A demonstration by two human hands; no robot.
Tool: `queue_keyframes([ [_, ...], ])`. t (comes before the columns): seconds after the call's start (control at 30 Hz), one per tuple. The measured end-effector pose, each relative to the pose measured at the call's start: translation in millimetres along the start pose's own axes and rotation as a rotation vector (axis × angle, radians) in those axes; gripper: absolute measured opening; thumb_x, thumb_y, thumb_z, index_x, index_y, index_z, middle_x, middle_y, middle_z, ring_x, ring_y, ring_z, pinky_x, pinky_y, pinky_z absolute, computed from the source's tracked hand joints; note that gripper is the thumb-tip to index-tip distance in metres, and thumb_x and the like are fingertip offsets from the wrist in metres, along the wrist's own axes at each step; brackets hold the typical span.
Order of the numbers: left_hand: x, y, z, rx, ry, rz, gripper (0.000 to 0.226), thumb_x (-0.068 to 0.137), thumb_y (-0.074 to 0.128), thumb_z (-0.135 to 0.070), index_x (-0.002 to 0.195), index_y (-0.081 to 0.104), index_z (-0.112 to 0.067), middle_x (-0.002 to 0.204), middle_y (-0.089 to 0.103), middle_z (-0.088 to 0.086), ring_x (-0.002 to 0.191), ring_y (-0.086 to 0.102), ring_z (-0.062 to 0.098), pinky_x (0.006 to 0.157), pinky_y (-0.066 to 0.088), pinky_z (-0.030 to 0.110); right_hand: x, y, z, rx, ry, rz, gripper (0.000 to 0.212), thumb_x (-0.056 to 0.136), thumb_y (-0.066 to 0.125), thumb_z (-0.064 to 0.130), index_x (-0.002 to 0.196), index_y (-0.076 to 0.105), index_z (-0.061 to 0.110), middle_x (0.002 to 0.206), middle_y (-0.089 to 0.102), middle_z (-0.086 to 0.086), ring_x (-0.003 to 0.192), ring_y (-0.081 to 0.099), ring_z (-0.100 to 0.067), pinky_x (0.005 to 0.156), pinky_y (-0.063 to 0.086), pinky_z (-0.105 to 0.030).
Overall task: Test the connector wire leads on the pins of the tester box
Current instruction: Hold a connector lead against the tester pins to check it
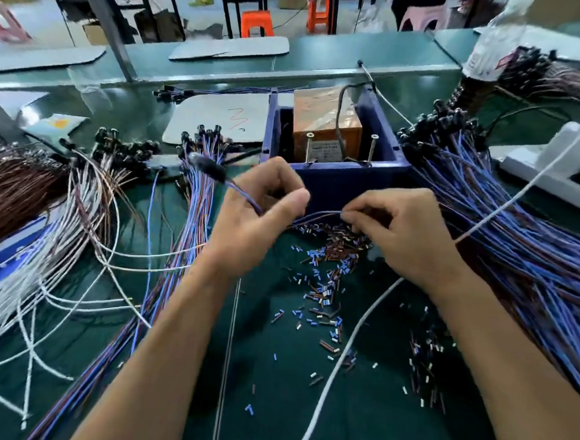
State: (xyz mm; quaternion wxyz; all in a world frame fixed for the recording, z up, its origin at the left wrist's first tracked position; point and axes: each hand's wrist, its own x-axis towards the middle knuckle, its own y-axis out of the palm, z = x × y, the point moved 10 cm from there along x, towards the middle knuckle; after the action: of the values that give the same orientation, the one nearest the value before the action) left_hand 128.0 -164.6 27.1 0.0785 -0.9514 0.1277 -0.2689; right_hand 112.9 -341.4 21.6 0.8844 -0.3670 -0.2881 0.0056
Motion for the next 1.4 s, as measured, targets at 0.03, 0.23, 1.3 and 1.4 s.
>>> queue_keyframes([
  [0.03,-3,15,-5,0.172,0.07,0.026,0.013,0.09,0.067,-0.017,0.085,0.062,-0.006,0.076,0.059,0.008,0.055,0.044,0.006,0.052,0.033,0.019,-1,2,0,0.006,-0.008,0.015,0.006,0.092,0.079,0.017,0.092,0.081,0.013,0.077,0.073,0.011,0.071,0.067,0.0,0.072,0.052,-0.02],
  [0.23,-9,53,-8,0.598,0.267,0.112,0.029,0.086,0.076,-0.011,0.111,0.062,-0.014,0.098,0.062,-0.02,0.075,0.048,-0.024,0.069,0.03,0.0,-4,10,-8,0.203,0.048,0.034,0.006,0.092,0.078,0.007,0.094,0.082,0.011,0.085,0.079,0.004,0.079,0.073,-0.005,0.075,0.054,-0.021],
  [1.3,-4,16,37,-0.077,-0.208,0.087,0.009,0.092,0.069,-0.01,0.085,0.073,-0.006,0.069,0.073,0.003,0.053,0.06,0.0,0.059,0.045,0.009,-8,-11,-52,0.607,0.293,-0.171,0.022,0.095,0.076,0.024,0.077,0.077,0.012,0.061,0.067,-0.006,0.042,0.054,-0.015,0.04,0.043,-0.023],
  [1.4,-3,16,37,-0.194,-0.252,0.04,0.012,0.092,0.067,-0.009,0.082,0.074,-0.011,0.068,0.072,0.004,0.044,0.049,-0.002,0.048,0.036,0.006,-8,-10,-48,0.482,0.254,-0.144,0.011,0.091,0.081,0.024,0.086,0.079,0.015,0.067,0.072,-0.001,0.046,0.058,-0.009,0.044,0.046,-0.021],
])
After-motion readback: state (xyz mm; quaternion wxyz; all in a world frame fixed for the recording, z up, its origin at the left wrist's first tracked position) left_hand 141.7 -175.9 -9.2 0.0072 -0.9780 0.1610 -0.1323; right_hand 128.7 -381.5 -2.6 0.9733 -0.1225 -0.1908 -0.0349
